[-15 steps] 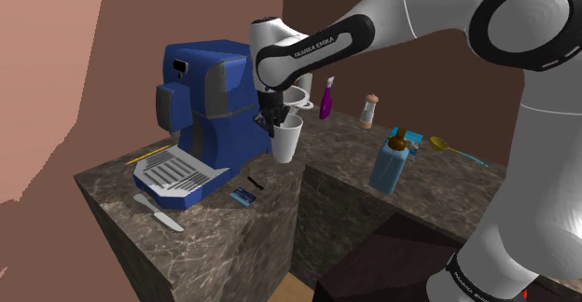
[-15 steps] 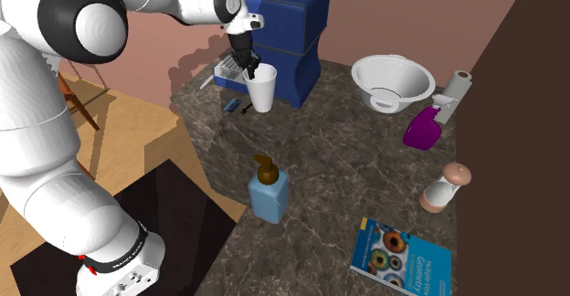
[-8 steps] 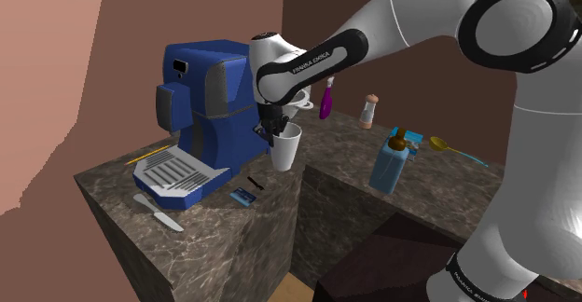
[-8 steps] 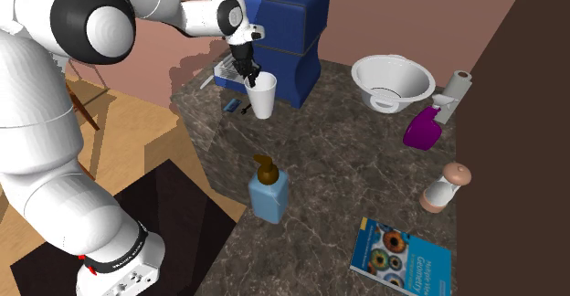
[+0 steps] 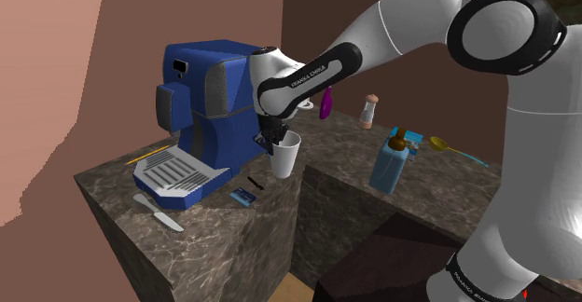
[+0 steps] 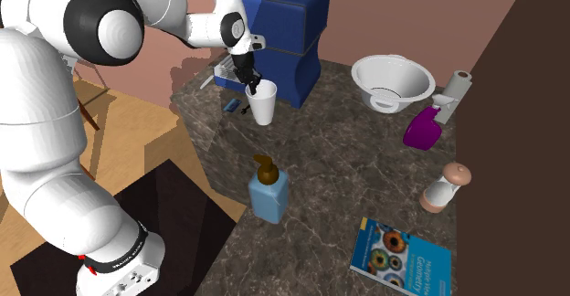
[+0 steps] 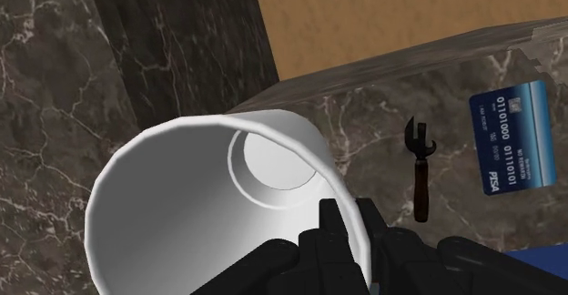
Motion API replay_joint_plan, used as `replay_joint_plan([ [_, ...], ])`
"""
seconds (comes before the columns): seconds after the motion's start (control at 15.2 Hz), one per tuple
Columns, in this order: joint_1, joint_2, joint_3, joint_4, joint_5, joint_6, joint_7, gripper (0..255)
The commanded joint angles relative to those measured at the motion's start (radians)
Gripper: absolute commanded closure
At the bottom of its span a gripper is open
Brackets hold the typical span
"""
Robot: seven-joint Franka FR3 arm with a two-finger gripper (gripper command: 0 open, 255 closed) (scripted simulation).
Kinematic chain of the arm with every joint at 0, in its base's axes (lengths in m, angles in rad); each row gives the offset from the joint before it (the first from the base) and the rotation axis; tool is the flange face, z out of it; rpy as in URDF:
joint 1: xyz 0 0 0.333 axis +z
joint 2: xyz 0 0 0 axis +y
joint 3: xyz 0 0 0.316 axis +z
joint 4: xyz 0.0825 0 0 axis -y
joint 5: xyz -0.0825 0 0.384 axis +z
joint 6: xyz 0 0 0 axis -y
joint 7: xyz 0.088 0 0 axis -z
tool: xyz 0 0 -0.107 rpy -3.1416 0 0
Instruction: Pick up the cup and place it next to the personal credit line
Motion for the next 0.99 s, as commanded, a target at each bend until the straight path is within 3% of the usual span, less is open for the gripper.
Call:
replay_joint_plan([
  [0.0, 0.0, 0.001, 0.0, -0.001, -0.001, 0.003, 0.001, 255],
  [0.26, 0.0, 0.001, 0.0, -0.001, -0.001, 0.003, 0.001, 255],
  [0.33, 0.0, 0.001, 0.0, -0.001, -0.001, 0.003, 0.001, 0],
  [0.66, 0.0, 0.001, 0.0, -0.001, -0.001, 0.003, 0.001, 0],
  [0.92, 0.006, -0.057, 0.011, 0.048, 0.02, -0.103, -0.012, 0],
])
